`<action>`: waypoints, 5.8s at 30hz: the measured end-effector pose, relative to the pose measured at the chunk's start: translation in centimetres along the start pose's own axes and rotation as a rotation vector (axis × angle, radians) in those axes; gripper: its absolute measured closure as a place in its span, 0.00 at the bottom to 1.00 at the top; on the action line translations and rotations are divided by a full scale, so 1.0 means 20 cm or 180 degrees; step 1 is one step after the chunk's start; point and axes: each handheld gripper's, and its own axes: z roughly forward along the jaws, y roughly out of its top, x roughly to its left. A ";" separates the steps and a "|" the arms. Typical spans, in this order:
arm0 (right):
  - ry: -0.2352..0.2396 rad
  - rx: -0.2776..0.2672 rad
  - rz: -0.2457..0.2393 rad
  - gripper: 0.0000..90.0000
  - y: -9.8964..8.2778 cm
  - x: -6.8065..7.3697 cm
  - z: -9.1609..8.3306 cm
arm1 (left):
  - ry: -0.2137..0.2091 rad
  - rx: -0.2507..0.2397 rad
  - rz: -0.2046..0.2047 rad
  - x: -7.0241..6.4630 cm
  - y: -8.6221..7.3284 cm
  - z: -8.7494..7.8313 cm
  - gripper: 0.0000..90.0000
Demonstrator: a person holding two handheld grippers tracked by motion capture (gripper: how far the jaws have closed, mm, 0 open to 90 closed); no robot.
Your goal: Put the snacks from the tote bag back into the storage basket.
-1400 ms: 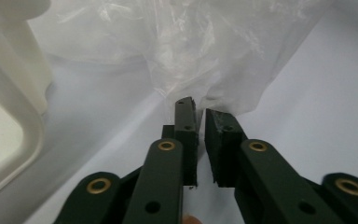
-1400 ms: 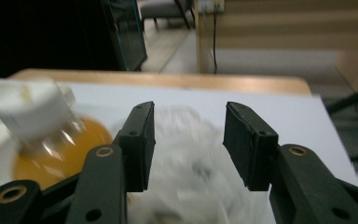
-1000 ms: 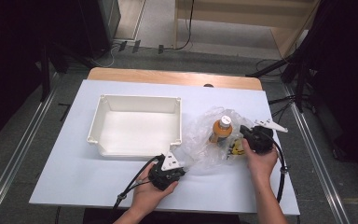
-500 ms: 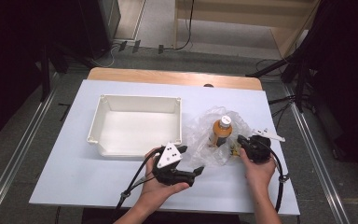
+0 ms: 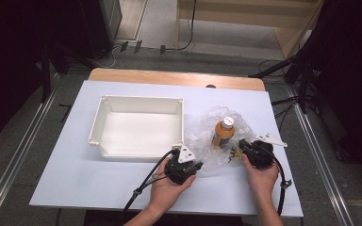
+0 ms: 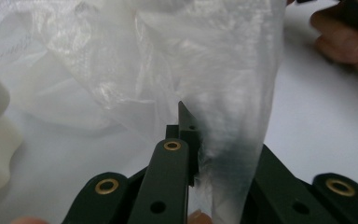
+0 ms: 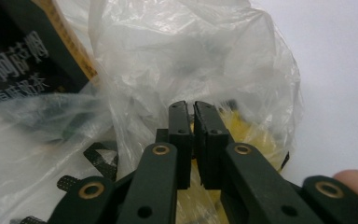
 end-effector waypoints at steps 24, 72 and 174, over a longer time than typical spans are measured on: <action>0.0044 0.0448 -0.0170 0.99 -0.05 0.14 0.04 | -0.0272 -0.0390 0.0020 -0.04 0.01 -0.11 0.38; 0.0201 0.0499 -0.0260 1.00 -0.05 0.19 0.04 | 0.0534 -0.0528 -0.0010 -0.07 0.15 0.00 0.65; 0.0134 -0.0948 -0.0389 0.35 0.34 0.42 -0.23 | 0.0145 -0.0533 0.0039 0.03 -0.05 -0.06 0.61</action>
